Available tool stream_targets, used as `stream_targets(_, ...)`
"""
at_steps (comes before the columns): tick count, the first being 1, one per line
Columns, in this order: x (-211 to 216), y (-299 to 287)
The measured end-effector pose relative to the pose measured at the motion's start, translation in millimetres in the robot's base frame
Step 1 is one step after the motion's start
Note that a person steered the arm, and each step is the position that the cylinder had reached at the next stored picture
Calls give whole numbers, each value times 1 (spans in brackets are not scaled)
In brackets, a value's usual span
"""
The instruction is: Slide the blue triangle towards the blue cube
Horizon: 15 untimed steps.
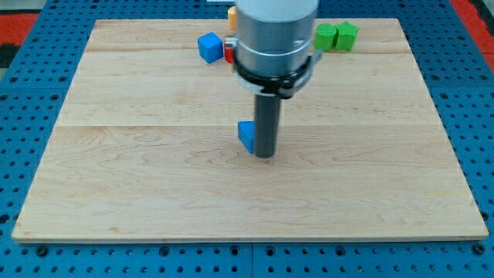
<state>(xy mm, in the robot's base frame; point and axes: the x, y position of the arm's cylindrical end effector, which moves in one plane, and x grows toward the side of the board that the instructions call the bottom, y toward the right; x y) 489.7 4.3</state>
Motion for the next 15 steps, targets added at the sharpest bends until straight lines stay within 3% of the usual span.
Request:
stream_targets(2,-52,-51)
stream_targets(4,-53,-4)
stream_targets(6,-90,-11)
stream_targets(8,-134,-105)
stream_targets(12,-226,-191)
stream_targets(15,-232,-162)
